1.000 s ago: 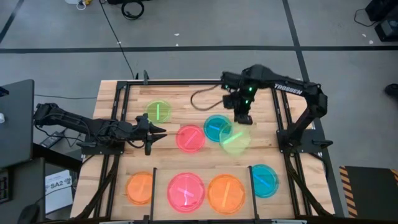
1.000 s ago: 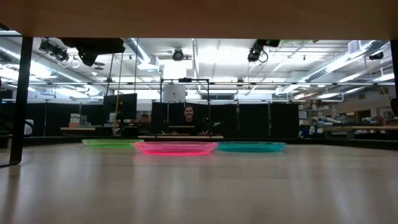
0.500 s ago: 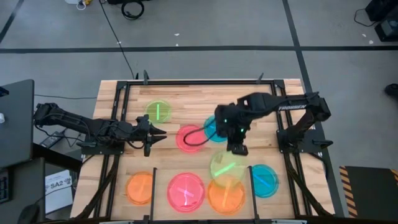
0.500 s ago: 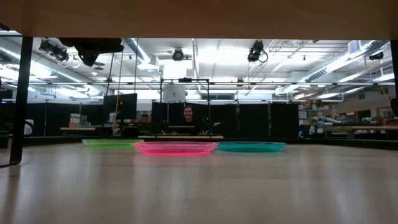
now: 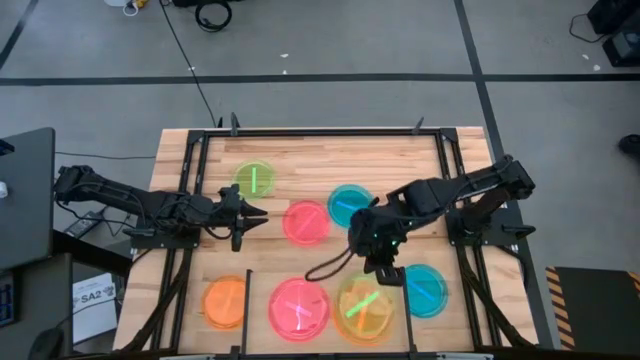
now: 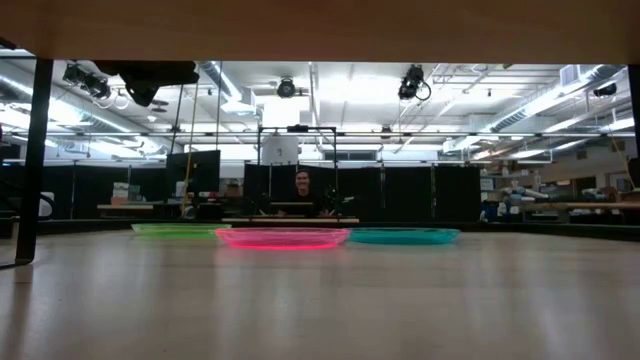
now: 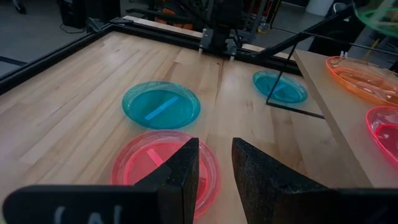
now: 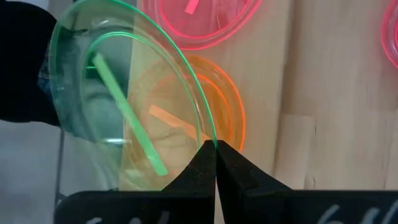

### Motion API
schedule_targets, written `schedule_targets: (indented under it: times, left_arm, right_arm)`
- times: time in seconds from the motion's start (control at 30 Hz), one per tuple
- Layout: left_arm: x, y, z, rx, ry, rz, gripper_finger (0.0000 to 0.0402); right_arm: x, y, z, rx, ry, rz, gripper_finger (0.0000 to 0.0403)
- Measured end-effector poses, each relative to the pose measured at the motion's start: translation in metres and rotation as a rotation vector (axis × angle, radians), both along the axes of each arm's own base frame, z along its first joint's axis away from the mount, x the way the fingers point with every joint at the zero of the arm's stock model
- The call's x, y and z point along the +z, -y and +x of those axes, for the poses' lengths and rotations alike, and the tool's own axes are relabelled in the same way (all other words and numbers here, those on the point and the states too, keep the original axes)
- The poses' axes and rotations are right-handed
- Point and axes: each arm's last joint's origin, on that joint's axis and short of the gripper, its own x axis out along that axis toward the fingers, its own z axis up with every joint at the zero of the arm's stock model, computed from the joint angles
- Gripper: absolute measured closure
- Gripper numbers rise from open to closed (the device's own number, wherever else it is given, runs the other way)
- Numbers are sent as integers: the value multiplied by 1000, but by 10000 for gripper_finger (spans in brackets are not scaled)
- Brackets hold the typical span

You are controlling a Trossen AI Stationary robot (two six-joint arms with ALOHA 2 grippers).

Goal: Place and stack plates onto a shelf
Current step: Stack the right green plate on top of the orange plate

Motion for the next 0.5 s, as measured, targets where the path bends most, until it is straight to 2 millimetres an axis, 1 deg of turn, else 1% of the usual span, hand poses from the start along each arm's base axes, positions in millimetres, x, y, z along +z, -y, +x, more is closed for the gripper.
schedule_targets:
  times: [0.1,0.2,0.5]
  left_arm:
    - [0,0,0,0,0,0,299]
    - [0,0,0,0,0,0,299]
    - [0,0,0,0,-4,1,299]
  right_arm:
    - [-2,-7,-1,14,7,-14,396]
    - [-4,-13,2,23,27,-19,396]
    - [-20,-21,11,42,-17,-43,396]
